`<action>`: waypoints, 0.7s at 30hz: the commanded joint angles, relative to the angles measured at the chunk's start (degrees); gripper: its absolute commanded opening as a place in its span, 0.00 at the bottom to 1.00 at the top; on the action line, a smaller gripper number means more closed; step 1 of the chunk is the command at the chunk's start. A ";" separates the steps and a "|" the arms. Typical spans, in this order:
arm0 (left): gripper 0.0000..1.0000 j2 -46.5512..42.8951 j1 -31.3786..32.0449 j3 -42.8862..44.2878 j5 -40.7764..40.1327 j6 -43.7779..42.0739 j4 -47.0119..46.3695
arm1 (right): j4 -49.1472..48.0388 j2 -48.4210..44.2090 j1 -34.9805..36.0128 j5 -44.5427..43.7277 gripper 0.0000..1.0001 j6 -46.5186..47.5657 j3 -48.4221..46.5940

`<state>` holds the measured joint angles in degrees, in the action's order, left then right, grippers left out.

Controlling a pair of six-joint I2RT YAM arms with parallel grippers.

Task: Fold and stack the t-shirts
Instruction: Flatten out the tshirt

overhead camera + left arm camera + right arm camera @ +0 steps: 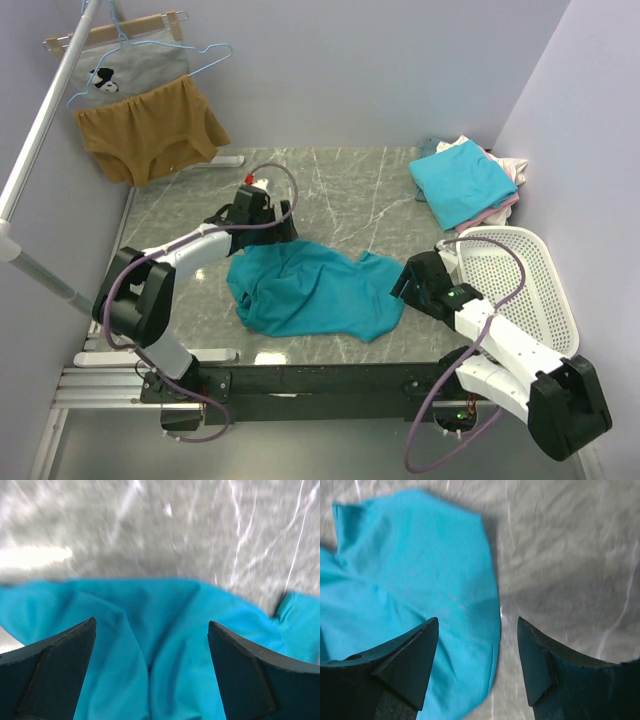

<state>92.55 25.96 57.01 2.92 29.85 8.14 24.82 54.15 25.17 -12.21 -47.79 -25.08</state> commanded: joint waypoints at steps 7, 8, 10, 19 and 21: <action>0.97 3.51 -4.77 3.54 4.99 -2.25 -3.66 | -9.87 12.90 -4.95 -2.12 0.71 5.60 -6.38; 0.98 3.95 -4.95 3.37 4.91 -2.16 -3.66 | -10.05 14.39 -5.48 -2.12 0.71 5.52 -6.99; 0.98 4.30 -5.12 3.02 4.90 -2.16 -4.01 | -11.37 16.07 -6.27 -0.20 0.71 6.13 -8.14; 0.97 7.11 -7.32 2.49 6.05 -1.89 -4.63 | -15.15 27.67 -7.42 8.16 0.40 7.89 -13.85; 0.98 7.82 -7.93 2.40 6.05 -1.90 -4.71 | -15.85 29.25 -7.59 9.38 0.24 8.15 -14.29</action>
<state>99.33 19.03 59.37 7.81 28.93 5.32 12.10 81.08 17.96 -6.26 -40.75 -36.82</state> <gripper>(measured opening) 0.974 0.379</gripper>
